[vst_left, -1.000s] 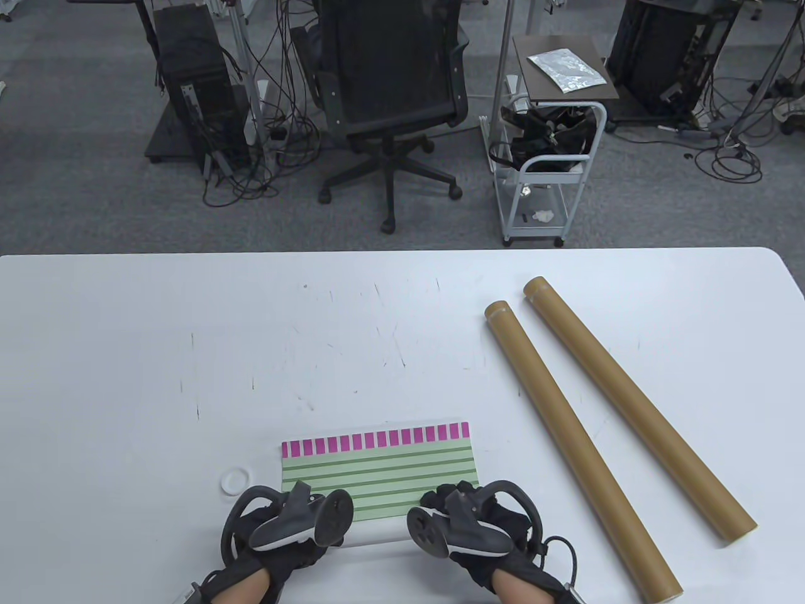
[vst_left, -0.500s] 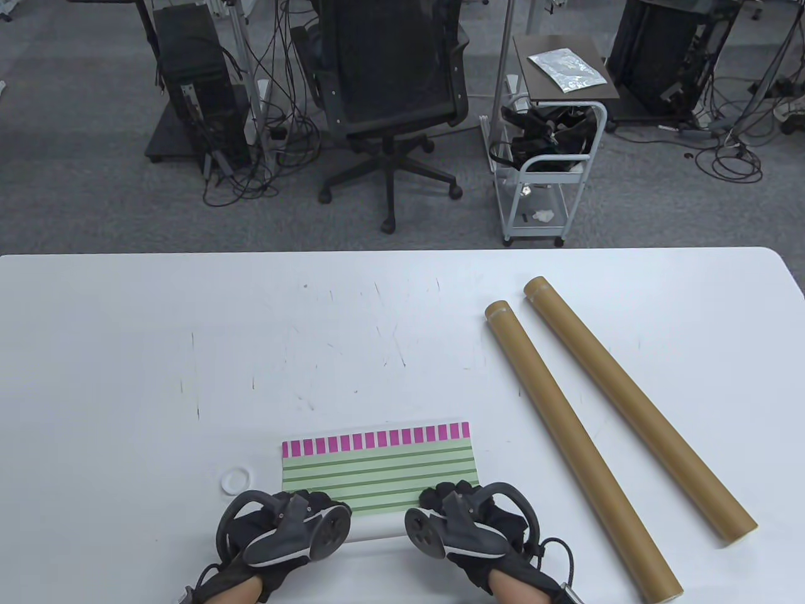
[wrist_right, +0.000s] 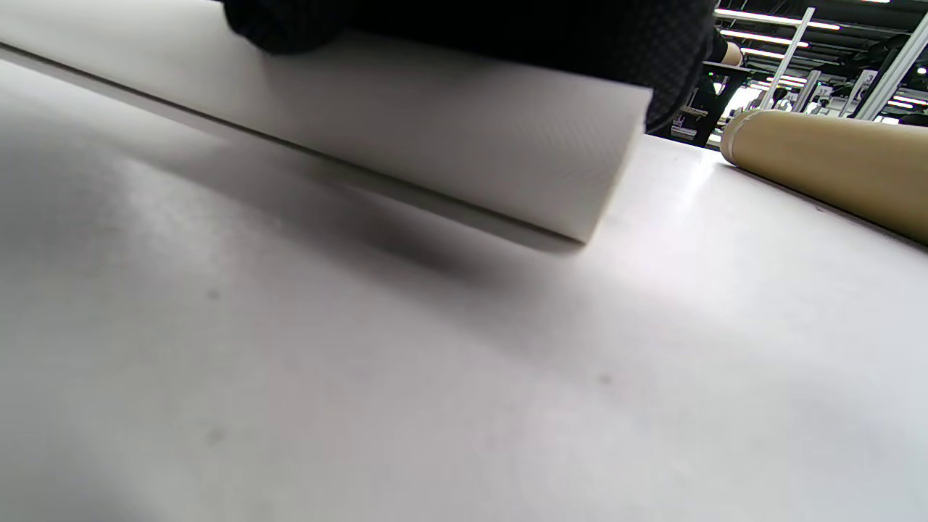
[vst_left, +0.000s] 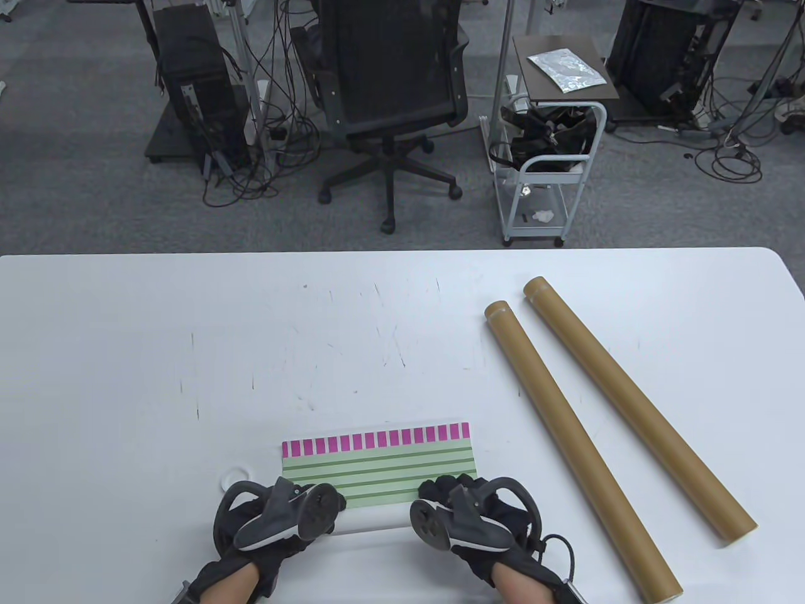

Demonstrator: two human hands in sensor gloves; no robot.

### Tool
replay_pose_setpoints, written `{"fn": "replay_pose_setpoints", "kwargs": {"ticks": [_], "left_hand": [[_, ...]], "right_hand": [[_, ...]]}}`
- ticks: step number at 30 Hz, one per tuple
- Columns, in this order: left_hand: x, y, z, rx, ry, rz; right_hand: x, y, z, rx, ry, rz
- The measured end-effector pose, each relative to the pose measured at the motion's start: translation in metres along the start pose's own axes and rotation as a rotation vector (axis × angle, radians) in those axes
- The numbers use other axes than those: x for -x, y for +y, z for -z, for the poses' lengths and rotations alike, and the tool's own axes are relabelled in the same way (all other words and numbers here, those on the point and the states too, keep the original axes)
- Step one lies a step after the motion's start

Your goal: Roll up mouse pads and store in mailing tubes

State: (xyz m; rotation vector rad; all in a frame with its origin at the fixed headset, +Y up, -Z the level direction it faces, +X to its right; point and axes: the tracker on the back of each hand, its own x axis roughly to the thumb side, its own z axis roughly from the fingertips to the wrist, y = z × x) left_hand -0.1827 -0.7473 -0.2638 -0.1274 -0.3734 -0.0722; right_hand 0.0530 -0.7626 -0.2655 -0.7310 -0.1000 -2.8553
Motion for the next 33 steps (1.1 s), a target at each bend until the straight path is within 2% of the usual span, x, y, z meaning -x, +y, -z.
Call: {"fn": "replay_pose_setpoints", "kwargs": {"ticks": [3,8,10,14,18,19,20,22,26,29,32,33], "left_hand": [[0.001,0.003,-0.006,-0.068,-0.014,0.048],[-0.003,-0.007,-0.002,0.025,-0.023,0.095],[-0.002,-0.007,0.001,0.049,-0.005,0.058],[-0.004,-0.005,0.0,0.067,-0.033,0.042],[-0.003,-0.006,0.001,0.084,-0.038,0.038],[-0.003,-0.006,0.002,0.089,-0.036,0.032],[-0.002,-0.006,0.003,0.096,-0.033,0.035],[-0.002,-0.007,0.004,0.098,-0.027,0.035],[0.001,-0.006,0.001,0.024,0.005,0.041],[0.005,-0.001,-0.004,-0.074,0.023,0.056],[0.006,-0.001,-0.005,-0.031,0.005,0.026],[0.004,-0.004,-0.003,0.024,-0.009,0.029]], "right_hand": [[-0.002,0.002,0.001,-0.003,0.0,-0.018],[-0.002,0.002,-0.001,-0.005,0.002,-0.007],[-0.002,0.002,0.0,-0.008,0.002,-0.006],[-0.003,0.002,-0.001,-0.025,-0.012,0.023],[-0.008,-0.003,-0.006,-0.024,-0.057,-0.024],[-0.007,-0.005,-0.007,-0.008,-0.063,-0.032],[-0.004,-0.009,-0.009,0.065,-0.079,-0.03],[-0.002,-0.014,-0.009,0.1,-0.074,0.003],[-0.003,-0.011,-0.004,0.076,-0.048,-0.026],[-0.006,-0.009,0.0,0.049,-0.031,-0.023],[-0.009,-0.006,0.001,0.045,-0.028,-0.055],[-0.01,-0.004,0.001,0.046,-0.024,-0.065]]}}
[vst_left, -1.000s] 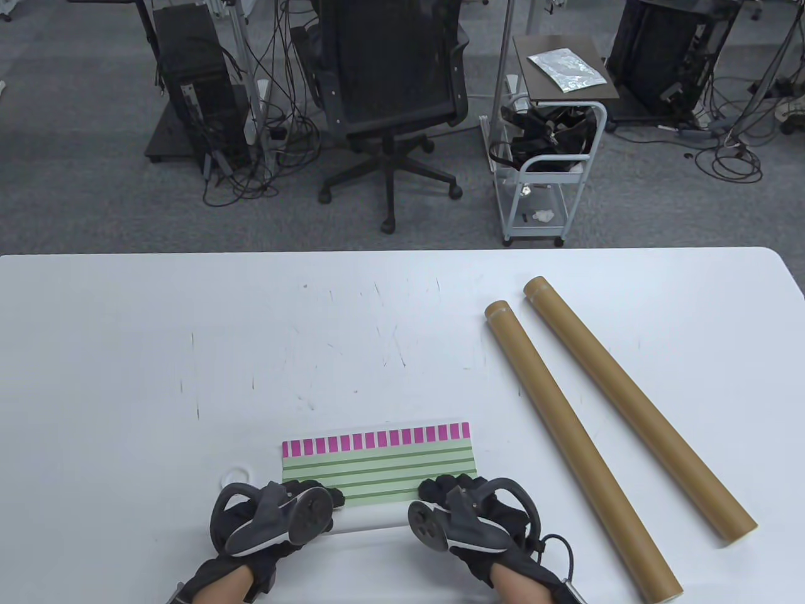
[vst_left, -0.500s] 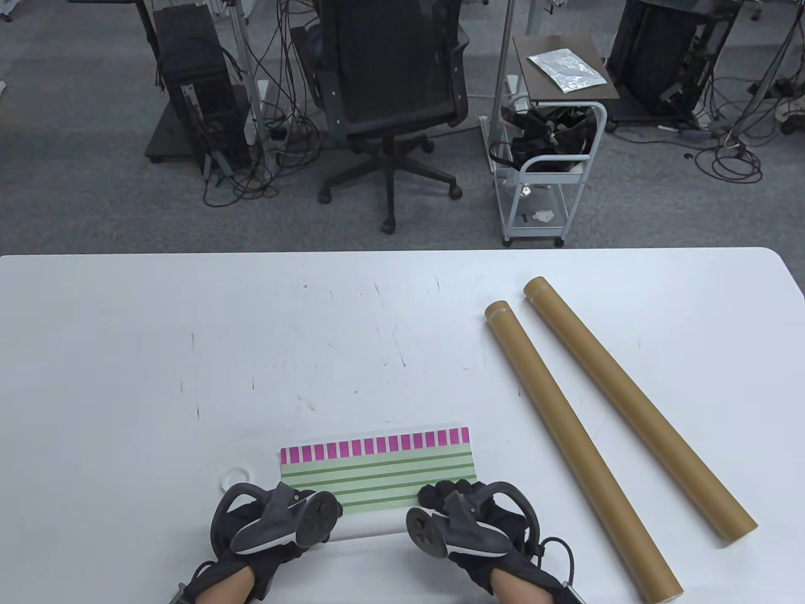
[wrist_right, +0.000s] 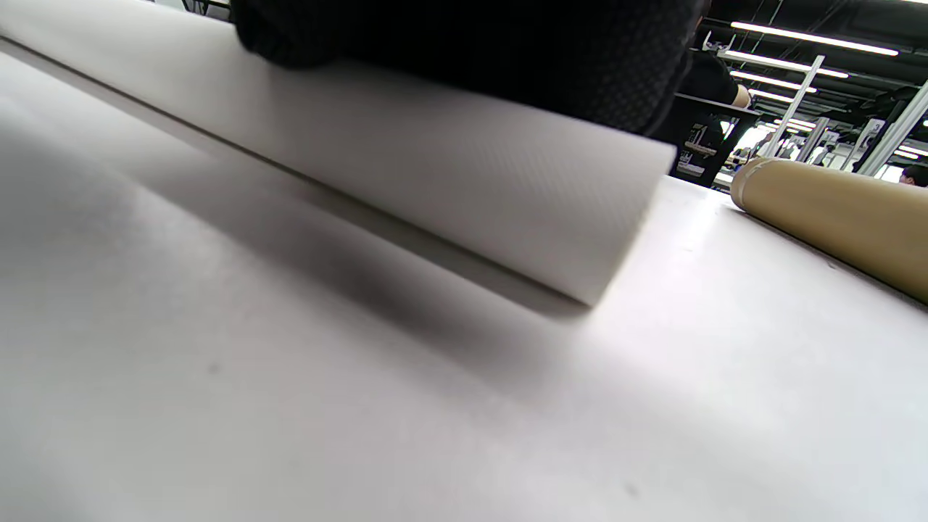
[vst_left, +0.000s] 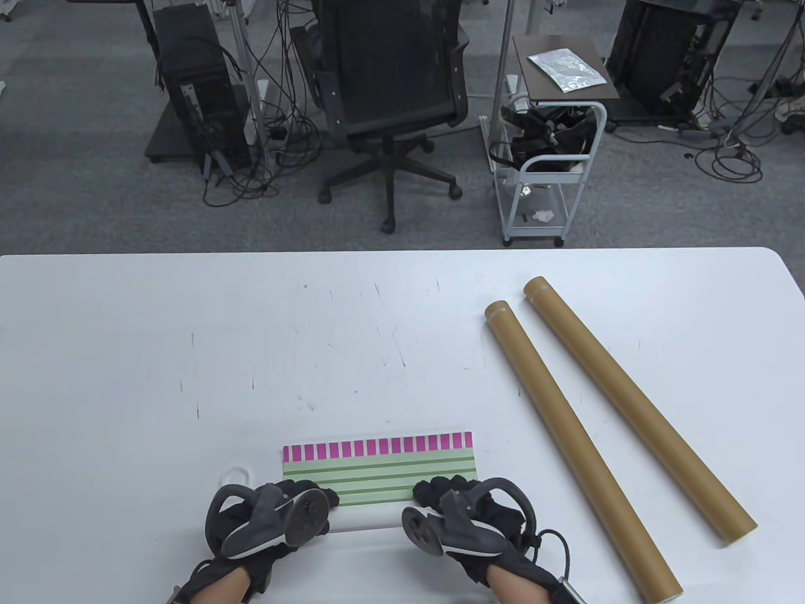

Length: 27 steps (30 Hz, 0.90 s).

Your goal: Roll up mouse pads and store in mailing tubes

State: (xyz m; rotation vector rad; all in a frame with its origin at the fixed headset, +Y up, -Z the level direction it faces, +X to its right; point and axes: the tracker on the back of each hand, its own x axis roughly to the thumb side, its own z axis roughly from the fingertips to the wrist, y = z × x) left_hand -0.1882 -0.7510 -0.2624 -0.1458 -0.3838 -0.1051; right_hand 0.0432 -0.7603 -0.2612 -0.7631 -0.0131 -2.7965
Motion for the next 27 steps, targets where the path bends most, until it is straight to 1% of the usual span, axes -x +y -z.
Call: {"fn": "replay_pose_setpoints", "kwargs": {"ticks": [1,2,4,6,10,14,17,18,21,23,27], "left_hand": [[-0.001,-0.003,0.002,0.053,-0.002,0.021],[-0.002,-0.005,0.003,0.062,-0.001,0.043],[-0.001,-0.006,0.004,0.05,0.014,0.072],[-0.002,-0.005,0.005,0.064,0.02,0.046],[-0.005,-0.002,0.004,0.087,-0.017,0.035],[-0.003,-0.004,0.005,0.093,-0.021,0.002],[-0.002,-0.004,0.006,0.099,-0.009,-0.011],[-0.002,-0.004,0.006,0.1,-0.007,-0.015],[-0.002,-0.005,0.006,0.093,0.003,-0.021],[-0.002,-0.003,0.004,0.082,0.002,-0.013],[0.0,-0.001,-0.001,0.025,0.021,0.009]], "right_hand": [[0.0,0.001,0.0,-0.005,-0.001,-0.006],[0.0,0.002,0.0,-0.01,0.0,-0.002],[0.001,0.002,0.0,-0.019,0.0,0.016],[0.003,0.001,0.0,-0.026,-0.002,0.032],[0.004,-0.001,-0.002,-0.061,-0.026,0.072],[0.001,-0.001,-0.007,-0.035,-0.036,0.02],[0.002,-0.007,-0.012,0.05,-0.033,-0.017],[0.001,-0.008,-0.011,0.047,-0.027,-0.024],[-0.002,-0.004,-0.007,0.041,-0.009,-0.056],[-0.003,-0.005,-0.005,0.031,-0.011,-0.055],[-0.001,-0.002,-0.003,0.013,0.005,-0.03]]}}
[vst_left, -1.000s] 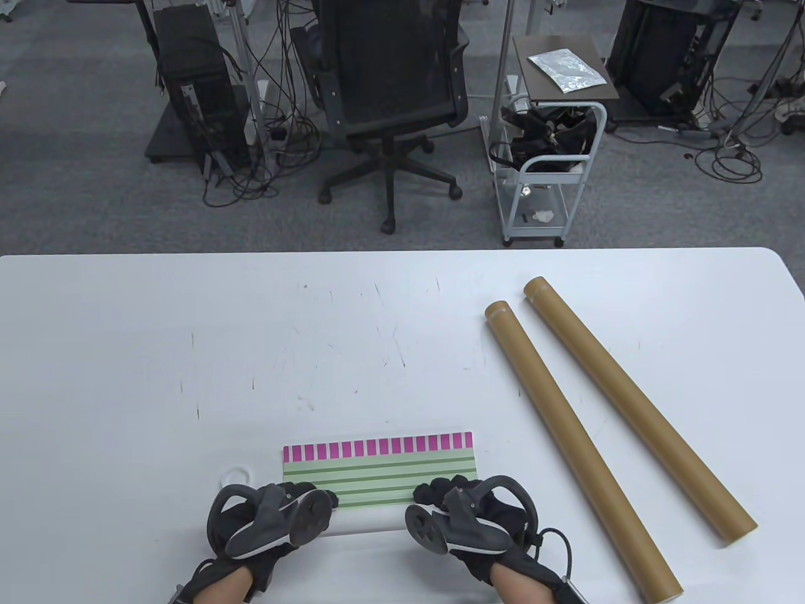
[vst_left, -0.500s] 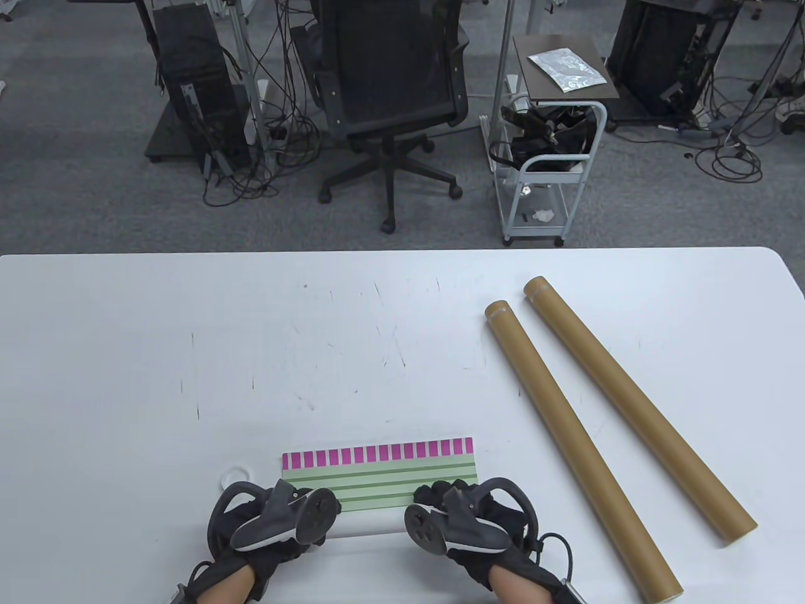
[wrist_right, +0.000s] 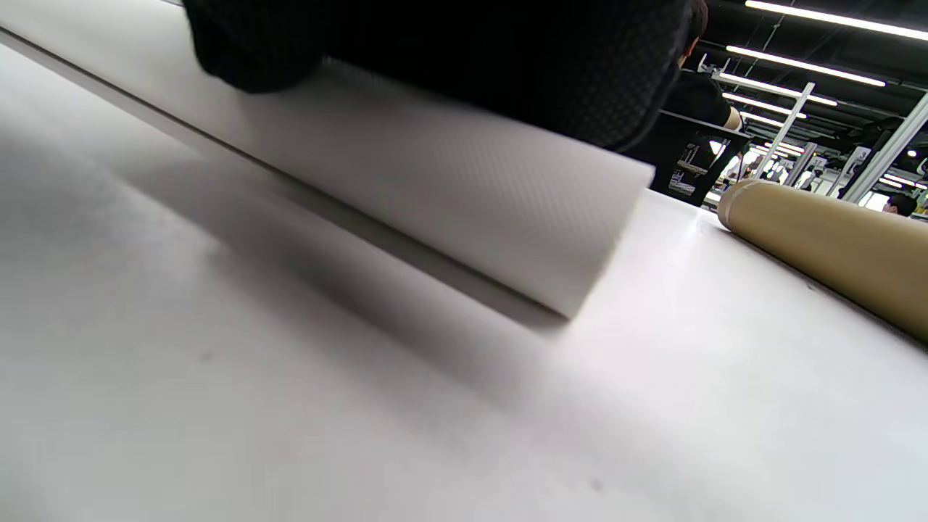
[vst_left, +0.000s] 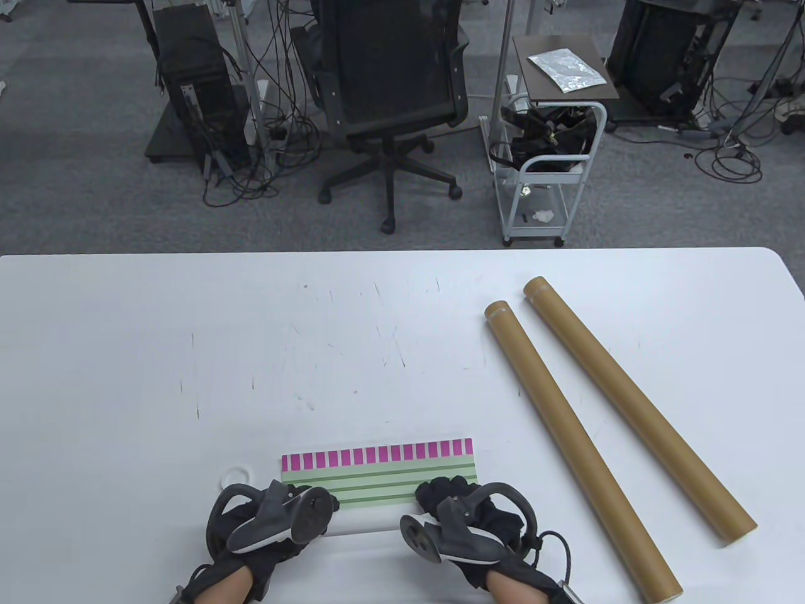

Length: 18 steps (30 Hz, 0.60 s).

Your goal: Roll up mouse pads and store in mailing tubes

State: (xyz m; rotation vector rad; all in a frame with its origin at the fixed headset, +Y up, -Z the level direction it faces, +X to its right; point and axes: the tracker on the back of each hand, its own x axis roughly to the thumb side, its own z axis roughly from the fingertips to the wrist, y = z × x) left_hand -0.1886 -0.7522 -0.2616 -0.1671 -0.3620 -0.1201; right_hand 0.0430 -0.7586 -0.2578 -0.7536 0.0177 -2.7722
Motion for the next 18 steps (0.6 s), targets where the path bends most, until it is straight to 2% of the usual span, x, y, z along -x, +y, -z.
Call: {"fn": "replay_pose_setpoints", "kwargs": {"ticks": [5,11,18], "left_hand": [[0.0045,-0.0026,0.003,0.045,0.01,-0.044],[0.0018,-0.0018,0.0049,0.054,0.002,-0.01],[-0.001,-0.0023,0.0048,0.073,0.015,-0.032]], "right_hand": [[-0.0028,0.0066,0.0045,-0.047,0.006,-0.015],[-0.0012,0.0011,0.005,-0.087,-0.001,0.045],[0.001,-0.0015,-0.0023,-0.072,-0.025,0.063]]}}
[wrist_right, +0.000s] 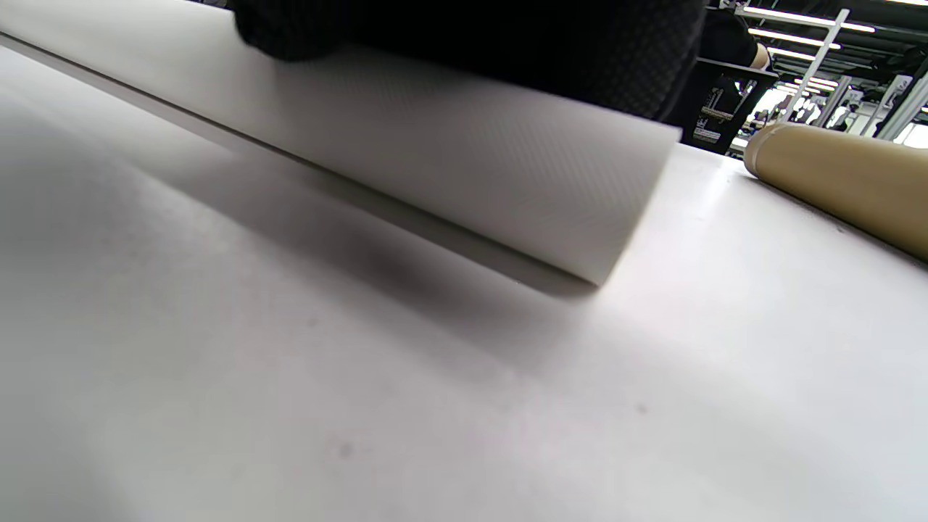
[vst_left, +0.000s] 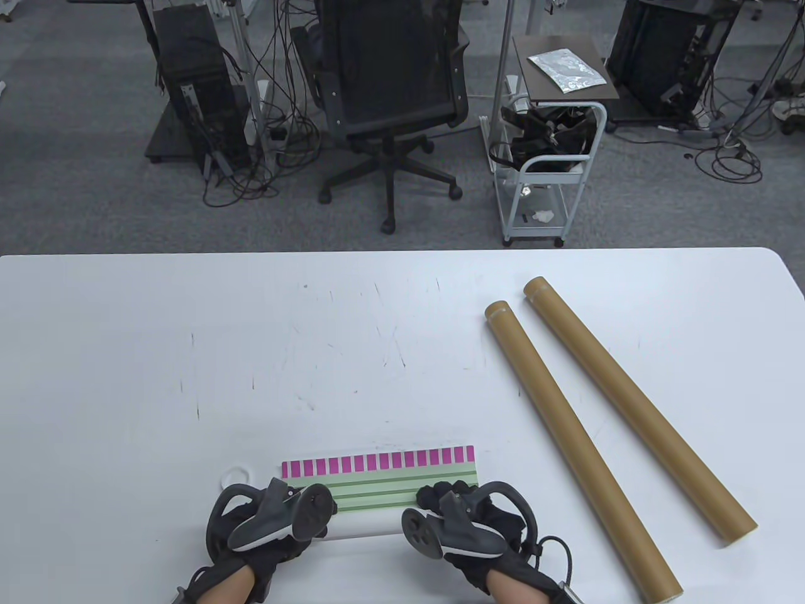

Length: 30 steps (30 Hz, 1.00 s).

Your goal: Roll up mouse pads and store in mailing tubes

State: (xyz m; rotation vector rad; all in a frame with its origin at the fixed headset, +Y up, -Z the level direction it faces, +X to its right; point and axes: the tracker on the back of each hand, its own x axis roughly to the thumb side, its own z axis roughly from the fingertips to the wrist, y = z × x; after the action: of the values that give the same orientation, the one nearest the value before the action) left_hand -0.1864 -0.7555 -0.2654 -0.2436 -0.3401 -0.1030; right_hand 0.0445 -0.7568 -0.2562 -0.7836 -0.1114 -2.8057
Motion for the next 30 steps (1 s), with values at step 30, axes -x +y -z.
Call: {"fn": "replay_pose_setpoints", "kwargs": {"ticks": [30], "left_hand": [[-0.002,0.0,-0.002,-0.008,0.036,0.116]], "right_hand": [[-0.002,0.001,0.0,-0.01,0.003,-0.024]]}}
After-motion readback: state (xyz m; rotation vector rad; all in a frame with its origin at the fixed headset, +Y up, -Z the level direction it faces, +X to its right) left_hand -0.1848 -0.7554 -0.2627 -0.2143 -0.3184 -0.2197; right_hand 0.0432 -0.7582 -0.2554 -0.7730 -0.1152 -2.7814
